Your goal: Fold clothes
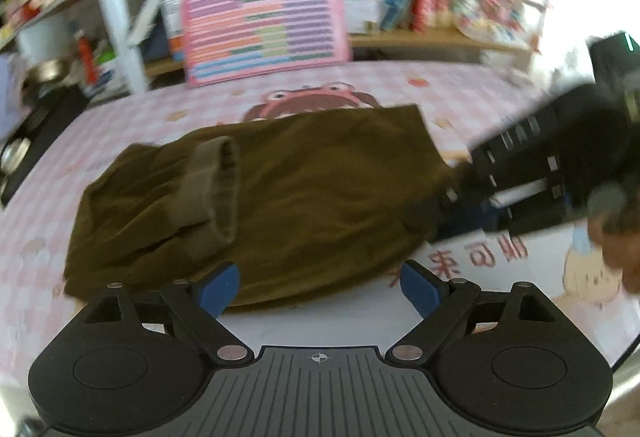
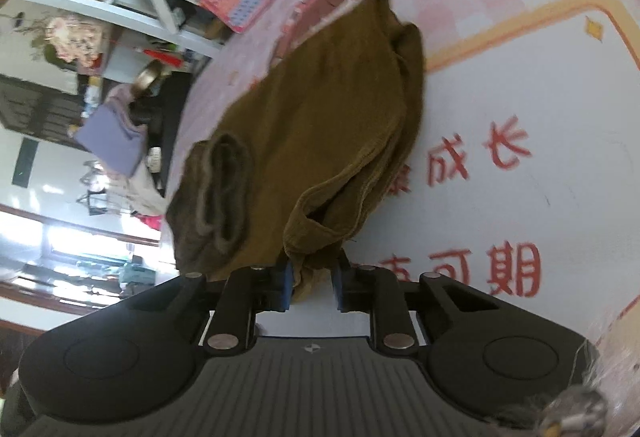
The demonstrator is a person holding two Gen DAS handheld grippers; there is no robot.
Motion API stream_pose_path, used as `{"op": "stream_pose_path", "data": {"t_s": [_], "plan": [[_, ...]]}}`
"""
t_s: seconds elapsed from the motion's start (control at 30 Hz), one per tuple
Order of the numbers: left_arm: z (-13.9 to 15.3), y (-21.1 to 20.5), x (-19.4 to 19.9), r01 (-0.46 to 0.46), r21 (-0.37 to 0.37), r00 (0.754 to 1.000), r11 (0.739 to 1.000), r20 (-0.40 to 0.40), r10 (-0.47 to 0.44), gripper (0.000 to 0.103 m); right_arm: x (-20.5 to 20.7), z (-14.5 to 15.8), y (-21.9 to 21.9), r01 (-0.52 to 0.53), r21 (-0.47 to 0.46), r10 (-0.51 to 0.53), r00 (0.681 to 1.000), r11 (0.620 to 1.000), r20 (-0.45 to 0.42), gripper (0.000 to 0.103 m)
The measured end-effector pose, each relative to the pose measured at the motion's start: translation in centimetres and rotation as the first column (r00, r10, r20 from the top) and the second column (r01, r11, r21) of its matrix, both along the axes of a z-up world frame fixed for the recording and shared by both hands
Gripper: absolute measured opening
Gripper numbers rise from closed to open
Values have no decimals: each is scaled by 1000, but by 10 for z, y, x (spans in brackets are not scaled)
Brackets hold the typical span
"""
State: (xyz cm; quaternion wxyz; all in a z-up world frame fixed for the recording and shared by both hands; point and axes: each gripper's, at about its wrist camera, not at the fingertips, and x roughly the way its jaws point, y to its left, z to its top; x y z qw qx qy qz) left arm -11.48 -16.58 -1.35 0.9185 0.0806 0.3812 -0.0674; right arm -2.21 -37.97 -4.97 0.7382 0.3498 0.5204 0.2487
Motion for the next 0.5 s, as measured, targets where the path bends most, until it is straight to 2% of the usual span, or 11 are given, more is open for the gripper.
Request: {"op": "stream_pose_path", "data": {"t_s": [0.13,0.3,0.37,0.43,0.5], "plan": [[-6,-28,6,116,113,993,987,11,-118,90,2,6,1,-22,2,22,1000,1000,11,18],[-25,-63,15,248,269,966,931,-3,-257,89,3,10,1,-49,0,49,999,999,14,18],[-33,-72,15,261,338,958,904,28,-286,82,2,11,1,-60,-8,60,998,998,23,18],[-43,-80,19,263,410,952,873,35,-303,61,1,12,-1,-63,-19,63,998,998,29,20],[-51,-86,23,257,447,953,857,26,-300,57,0,14,-4,-51,-41,52,998,998,38,29]]}}
